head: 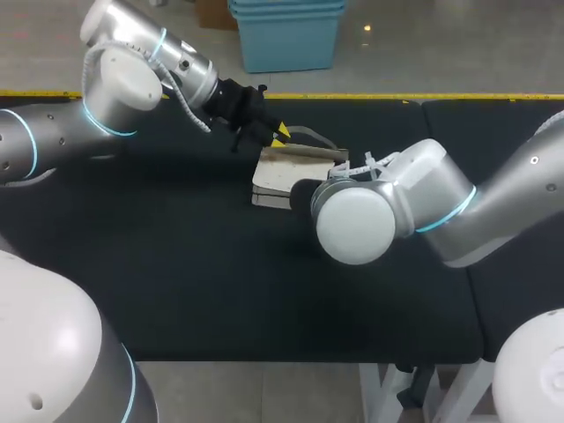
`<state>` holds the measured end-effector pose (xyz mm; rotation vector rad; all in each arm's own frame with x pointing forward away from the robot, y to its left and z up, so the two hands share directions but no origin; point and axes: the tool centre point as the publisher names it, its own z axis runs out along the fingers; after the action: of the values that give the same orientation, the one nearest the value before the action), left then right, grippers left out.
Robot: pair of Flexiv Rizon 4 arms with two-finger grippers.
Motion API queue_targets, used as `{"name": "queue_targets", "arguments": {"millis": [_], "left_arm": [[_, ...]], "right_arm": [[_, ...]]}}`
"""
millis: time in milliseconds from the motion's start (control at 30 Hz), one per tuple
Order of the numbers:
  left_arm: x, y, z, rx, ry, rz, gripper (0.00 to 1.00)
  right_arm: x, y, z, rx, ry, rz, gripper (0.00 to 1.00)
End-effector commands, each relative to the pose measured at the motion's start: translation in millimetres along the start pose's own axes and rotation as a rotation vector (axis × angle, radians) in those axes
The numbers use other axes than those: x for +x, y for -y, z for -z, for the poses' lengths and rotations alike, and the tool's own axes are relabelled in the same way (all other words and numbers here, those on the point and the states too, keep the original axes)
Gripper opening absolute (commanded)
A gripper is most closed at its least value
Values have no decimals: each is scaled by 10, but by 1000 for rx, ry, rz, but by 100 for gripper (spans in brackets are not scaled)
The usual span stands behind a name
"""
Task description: Pick up the bag, open it, inspect its contents, close it, and place it on the opposite side
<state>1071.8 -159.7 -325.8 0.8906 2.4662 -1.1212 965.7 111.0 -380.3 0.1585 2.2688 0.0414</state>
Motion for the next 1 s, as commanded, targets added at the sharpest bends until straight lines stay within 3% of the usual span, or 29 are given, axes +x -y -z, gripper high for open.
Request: {"name": "queue_targets", "arguments": {"millis": [33, 167, 500, 1000], "left_arm": [[197, 114, -6, -38, 122, -28, 47], [186, 72, -75, -26, 141, -19, 47], [-67, -87, -206, -40, 159, 70, 44], [-211, -209, -377, -71, 61, 119, 35]], "right_arm": [[35, 19, -8, -3, 6, -1, 0], [35, 19, -8, -3, 6, -1, 0], [35, 19, -8, -3, 6, -1, 0], [35, 19, -8, -3, 6, -1, 0]]}}
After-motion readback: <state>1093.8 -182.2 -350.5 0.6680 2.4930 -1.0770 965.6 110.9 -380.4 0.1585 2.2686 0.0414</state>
